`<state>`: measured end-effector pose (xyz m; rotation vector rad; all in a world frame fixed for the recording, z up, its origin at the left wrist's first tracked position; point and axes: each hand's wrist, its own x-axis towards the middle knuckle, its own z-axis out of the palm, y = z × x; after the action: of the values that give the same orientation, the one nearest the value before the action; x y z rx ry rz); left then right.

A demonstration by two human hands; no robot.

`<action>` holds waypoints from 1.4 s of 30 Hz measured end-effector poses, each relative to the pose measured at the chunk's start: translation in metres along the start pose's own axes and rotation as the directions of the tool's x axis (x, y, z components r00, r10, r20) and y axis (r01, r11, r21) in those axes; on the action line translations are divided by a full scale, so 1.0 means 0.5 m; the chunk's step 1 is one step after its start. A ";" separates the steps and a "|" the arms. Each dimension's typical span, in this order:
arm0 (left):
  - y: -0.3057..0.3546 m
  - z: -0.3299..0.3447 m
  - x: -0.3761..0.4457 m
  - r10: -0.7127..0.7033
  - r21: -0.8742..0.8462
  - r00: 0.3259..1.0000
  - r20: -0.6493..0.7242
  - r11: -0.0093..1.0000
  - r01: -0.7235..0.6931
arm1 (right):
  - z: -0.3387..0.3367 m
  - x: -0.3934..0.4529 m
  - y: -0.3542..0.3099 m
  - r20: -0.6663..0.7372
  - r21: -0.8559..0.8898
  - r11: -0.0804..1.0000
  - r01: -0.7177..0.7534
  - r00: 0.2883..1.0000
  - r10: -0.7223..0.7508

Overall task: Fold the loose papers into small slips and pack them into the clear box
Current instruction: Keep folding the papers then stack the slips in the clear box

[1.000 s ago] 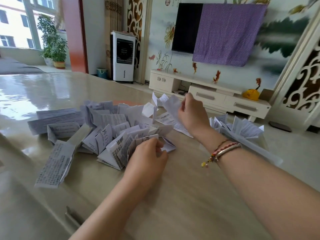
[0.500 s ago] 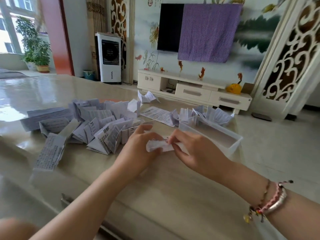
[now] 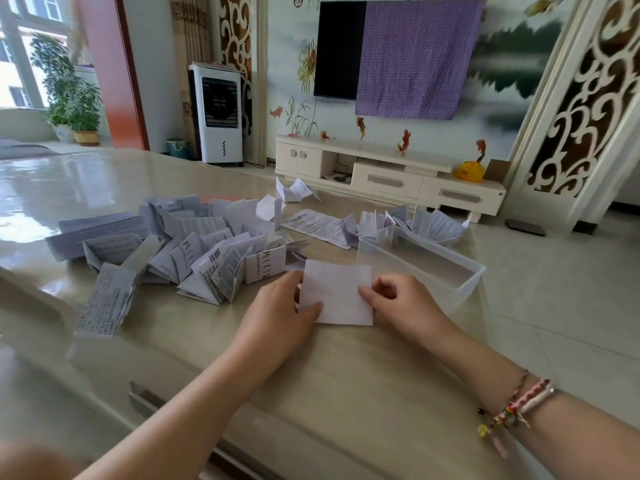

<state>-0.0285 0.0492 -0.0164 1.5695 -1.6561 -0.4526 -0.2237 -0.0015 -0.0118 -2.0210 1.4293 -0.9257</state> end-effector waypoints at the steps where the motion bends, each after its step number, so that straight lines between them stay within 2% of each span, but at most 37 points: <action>1: -0.003 0.001 -0.001 -0.039 0.038 0.999 0.001 0.999 0.039 | 0.005 0.003 0.001 0.000 -0.047 0.999 -0.019 1.000 0.019; 4: -0.012 0.001 0.000 -0.063 0.152 0.998 0.022 0.987 0.059 | 0.019 0.008 -0.003 -0.004 -0.172 0.985 -0.017 1.000 0.017; 7: -0.005 0.002 -0.007 -0.009 0.312 1.000 0.017 0.950 0.003 | 0.027 0.003 -0.009 0.019 -0.293 0.956 0.018 1.000 -0.013; 13: -0.019 0.008 -0.014 0.145 0.390 0.988 0.055 0.908 -0.155 | 0.029 -0.009 -0.015 -0.022 -0.438 0.868 0.233 0.963 -0.270; 15: -0.023 0.007 -0.010 0.164 0.404 0.984 0.067 0.897 -0.177 | 0.027 -0.012 -0.010 0.033 -0.416 0.838 0.352 0.927 -0.373; 18: -0.030 0.000 -0.001 0.173 0.406 0.979 0.106 0.892 -0.202 | 0.026 -0.016 -0.007 0.197 -0.307 0.848 0.431 0.901 -0.387; 23: -0.037 -0.013 0.009 0.231 0.365 0.963 0.138 0.892 -0.266 | 0.015 -0.017 -0.005 0.193 -0.227 0.880 0.418 0.905 -0.380; 27: -0.036 -0.015 0.012 0.318 0.343 0.943 0.098 0.879 -0.332 | 0.012 -0.021 -0.006 0.144 -0.223 0.881 0.418 0.908 -0.394; 29: -0.031 -0.016 0.013 0.346 0.325 0.936 0.069 0.879 -0.348 | 0.013 -0.022 -0.006 0.106 -0.176 0.917 0.358 0.933 -0.344; 31: -0.026 -0.015 0.015 0.325 0.274 0.945 0.039 0.906 -0.323 | 0.012 -0.019 -0.006 0.053 -0.099 0.956 0.275 0.961 -0.271; 34: -0.024 -0.010 0.022 0.222 0.167 0.975 -0.013 0.962 -0.217 | 0.016 -0.011 -0.008 -0.014 -0.017 0.983 0.185 0.983 -0.185; 36: -0.027 -0.002 0.027 0.138 0.149 0.990 -0.031 0.980 -0.132 | 0.020 -0.004 -0.003 -0.035 -0.046 0.989 0.139 0.989 -0.141; 38: -0.031 0.005 0.029 0.086 0.234 0.996 -0.013 0.969 -0.080 | 0.024 0.002 0.004 -0.027 -0.141 0.985 0.101 0.994 -0.106; 42: -0.027 0.012 0.026 0.128 0.389 0.992 -0.009 0.914 -0.114 | 0.027 0.005 0.008 0.002 -0.307 0.945 0.116 0.993 -0.121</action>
<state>-0.0228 0.0329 -0.0260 1.7282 -1.8858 -0.0270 -0.2156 -0.0049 -0.0229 -2.3529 1.5541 -0.8093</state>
